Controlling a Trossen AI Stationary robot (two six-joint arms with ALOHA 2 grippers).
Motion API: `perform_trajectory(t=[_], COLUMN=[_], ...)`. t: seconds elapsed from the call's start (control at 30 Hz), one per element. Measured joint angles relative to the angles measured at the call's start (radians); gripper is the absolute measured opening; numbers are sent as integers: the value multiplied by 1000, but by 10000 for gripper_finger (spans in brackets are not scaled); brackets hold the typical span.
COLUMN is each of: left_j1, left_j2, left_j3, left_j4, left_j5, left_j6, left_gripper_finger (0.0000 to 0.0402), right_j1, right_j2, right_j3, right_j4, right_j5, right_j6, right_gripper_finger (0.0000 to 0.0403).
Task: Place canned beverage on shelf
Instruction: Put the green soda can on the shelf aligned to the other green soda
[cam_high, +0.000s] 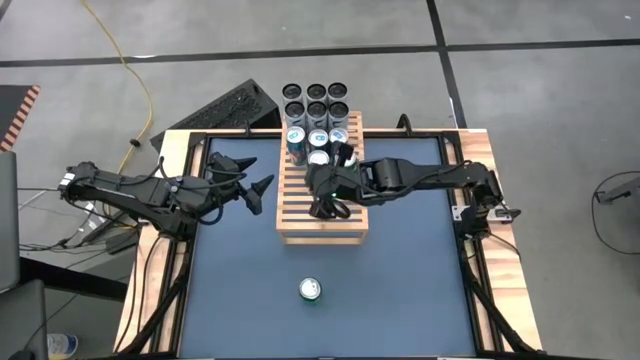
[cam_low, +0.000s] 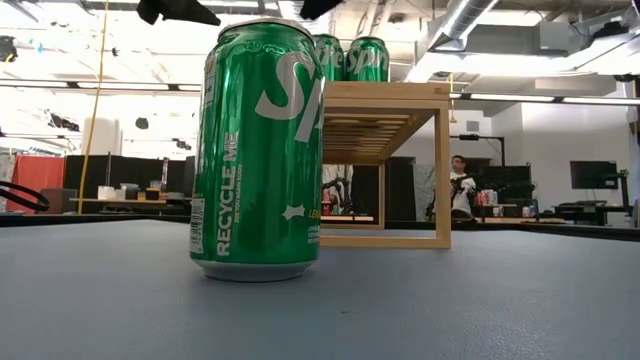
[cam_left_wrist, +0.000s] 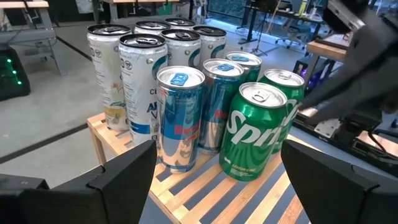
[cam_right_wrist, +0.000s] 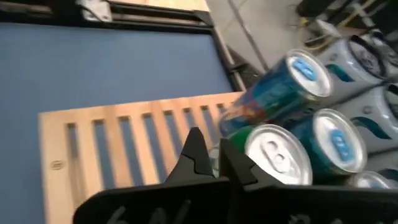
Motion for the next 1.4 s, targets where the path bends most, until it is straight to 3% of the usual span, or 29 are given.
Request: perform_trajectory(t=[0.1, 0.33, 0.77, 1.07, 1.4], left_j1=[0, 0, 0, 15, 53], left_j2=[0, 0, 0, 23, 131], left_j3=[0, 0, 0, -9, -10], left_j4=[0, -2, -21, -4, 85], left_j5=[0, 0, 1, 15, 61], left_j6=[-1, -1, -1, -7, -13], left_gripper_finger=[332, 332, 332, 332, 332], right_j1=[7, 5, -38, 13, 6], right_j2=[-2, 0, -2, -1, -2], right_j3=[0, -26, -26, 0, 11], right_j4=[1, -43, -169, -198, -63], right_j5=[-51, -50, 18, 164, 133], right_j6=[-3, 16, 134, 144, 24], right_gripper_finger=[0, 0, 0, 0, 0])
